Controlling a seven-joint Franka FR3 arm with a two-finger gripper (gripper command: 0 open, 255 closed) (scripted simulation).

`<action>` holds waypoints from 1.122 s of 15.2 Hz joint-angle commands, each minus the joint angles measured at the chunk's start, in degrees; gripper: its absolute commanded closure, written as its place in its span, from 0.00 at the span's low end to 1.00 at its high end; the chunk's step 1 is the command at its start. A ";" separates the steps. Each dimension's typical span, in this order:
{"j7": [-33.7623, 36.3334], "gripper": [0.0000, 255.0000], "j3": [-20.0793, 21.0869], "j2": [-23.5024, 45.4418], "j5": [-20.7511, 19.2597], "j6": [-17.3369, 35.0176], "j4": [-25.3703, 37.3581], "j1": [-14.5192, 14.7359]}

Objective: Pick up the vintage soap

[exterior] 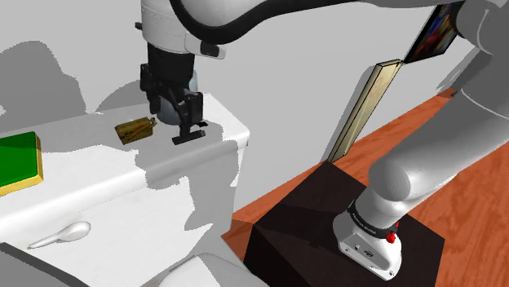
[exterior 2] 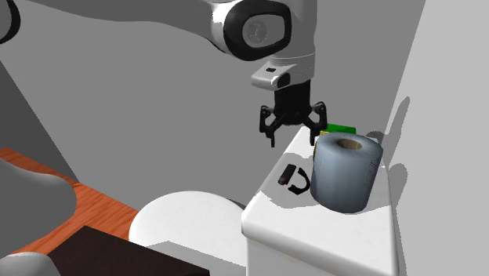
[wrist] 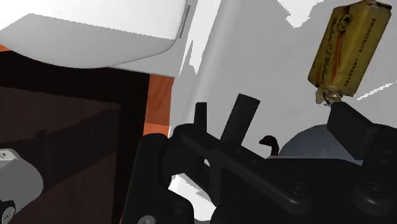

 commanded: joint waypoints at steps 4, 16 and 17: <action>23.12 0.00 1.48 20.45 -20.23 -0.62 12.97 6.44; 27.39 1.00 -1.90 24.80 -24.17 3.89 11.77 10.19; 27.39 1.00 -1.88 24.78 -24.15 3.89 11.76 10.18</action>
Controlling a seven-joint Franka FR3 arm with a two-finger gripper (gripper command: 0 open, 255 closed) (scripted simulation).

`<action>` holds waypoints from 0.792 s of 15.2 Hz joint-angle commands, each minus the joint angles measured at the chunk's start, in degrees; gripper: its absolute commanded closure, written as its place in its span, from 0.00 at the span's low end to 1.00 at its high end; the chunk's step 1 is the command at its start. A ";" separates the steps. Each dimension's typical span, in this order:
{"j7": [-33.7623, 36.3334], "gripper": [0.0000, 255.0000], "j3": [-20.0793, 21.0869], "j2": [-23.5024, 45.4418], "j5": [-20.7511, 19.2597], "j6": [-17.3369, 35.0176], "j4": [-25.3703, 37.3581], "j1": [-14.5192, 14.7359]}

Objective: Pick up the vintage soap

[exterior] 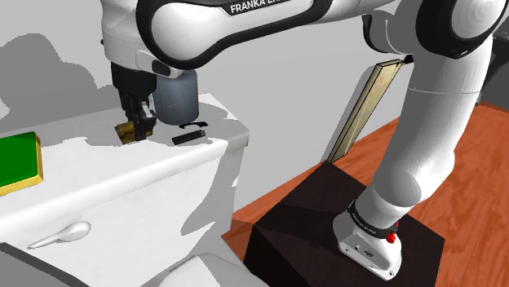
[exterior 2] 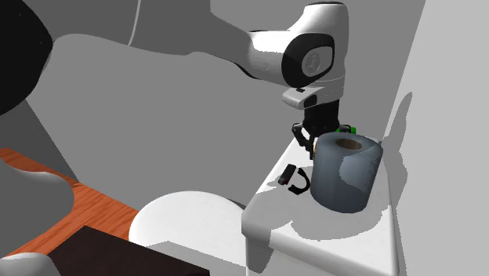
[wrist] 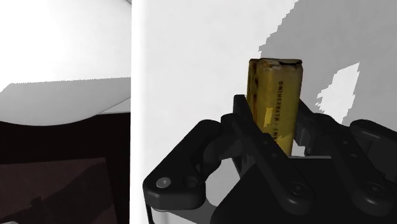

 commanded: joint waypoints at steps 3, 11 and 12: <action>0.01 1.00 0.01 -0.02 0.00 0.10 -0.11 -0.02; -0.35 1.00 0.36 -0.51 0.60 -1.95 1.67 -0.08; -0.46 1.00 0.46 -0.64 0.78 -2.66 2.31 -0.08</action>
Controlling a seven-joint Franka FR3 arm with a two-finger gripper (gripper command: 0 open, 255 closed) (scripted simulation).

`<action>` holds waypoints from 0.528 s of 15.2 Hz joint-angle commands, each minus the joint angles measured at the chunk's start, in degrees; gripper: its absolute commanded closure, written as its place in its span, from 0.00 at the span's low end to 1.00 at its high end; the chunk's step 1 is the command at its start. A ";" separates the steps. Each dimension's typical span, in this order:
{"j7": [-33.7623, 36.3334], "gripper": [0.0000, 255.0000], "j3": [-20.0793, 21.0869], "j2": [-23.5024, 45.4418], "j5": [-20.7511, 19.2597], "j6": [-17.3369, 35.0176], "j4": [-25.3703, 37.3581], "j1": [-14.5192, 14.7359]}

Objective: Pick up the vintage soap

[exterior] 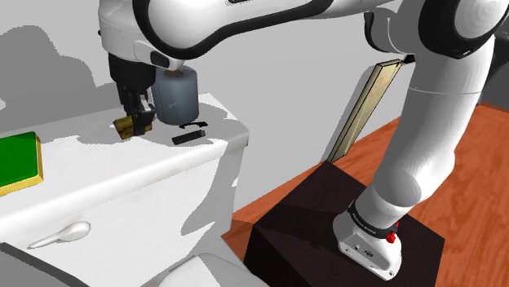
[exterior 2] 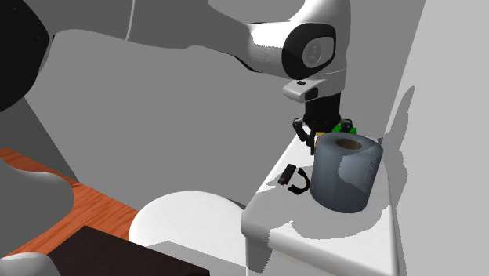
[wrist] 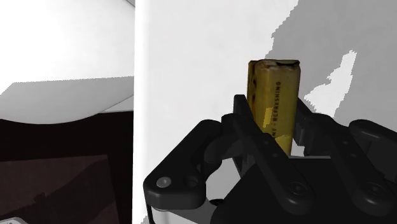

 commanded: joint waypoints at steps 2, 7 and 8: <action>-0.25 1.00 0.30 -0.38 0.48 -2.22 2.01 0.11; -0.56 1.00 0.60 -0.65 0.93 -5.95 5.65 0.51; -0.60 1.00 0.64 -0.66 0.97 -6.72 6.43 0.64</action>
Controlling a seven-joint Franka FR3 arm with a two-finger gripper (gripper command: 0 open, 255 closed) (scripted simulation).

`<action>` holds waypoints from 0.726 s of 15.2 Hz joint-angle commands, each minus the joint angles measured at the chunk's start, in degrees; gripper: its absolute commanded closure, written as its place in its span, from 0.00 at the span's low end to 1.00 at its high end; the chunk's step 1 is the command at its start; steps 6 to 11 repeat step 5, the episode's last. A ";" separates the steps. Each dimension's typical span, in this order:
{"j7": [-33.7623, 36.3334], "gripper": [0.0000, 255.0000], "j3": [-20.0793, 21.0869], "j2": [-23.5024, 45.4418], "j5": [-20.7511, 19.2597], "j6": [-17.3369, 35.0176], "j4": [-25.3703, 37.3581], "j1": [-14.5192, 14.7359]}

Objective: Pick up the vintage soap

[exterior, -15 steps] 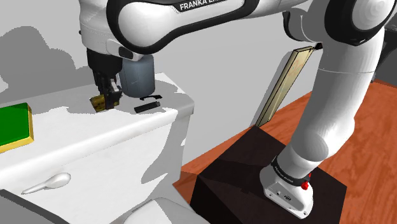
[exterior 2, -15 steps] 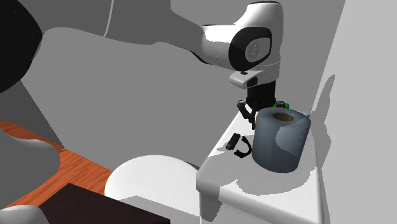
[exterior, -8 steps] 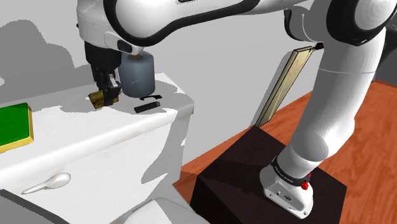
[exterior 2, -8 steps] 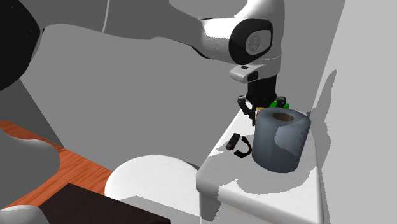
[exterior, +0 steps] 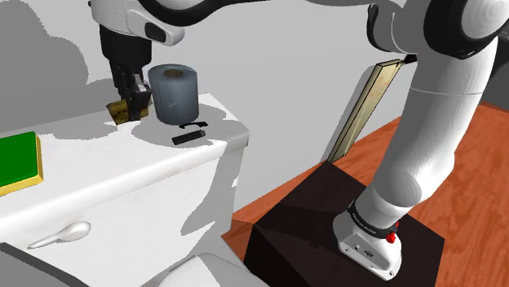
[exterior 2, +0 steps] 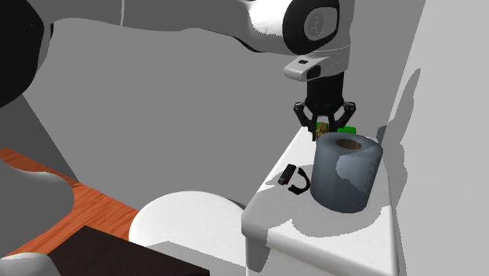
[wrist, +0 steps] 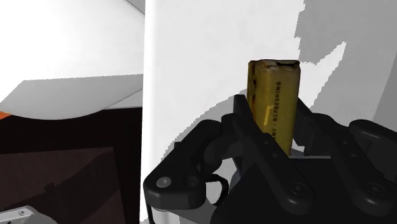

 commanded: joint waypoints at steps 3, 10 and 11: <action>-0.08 1.00 0.04 0.24 -0.05 -3.39 3.62 0.76; -0.08 1.00 0.05 0.24 -0.05 -3.51 3.74 0.79; -0.08 1.00 0.05 0.24 -0.05 -3.51 3.74 0.79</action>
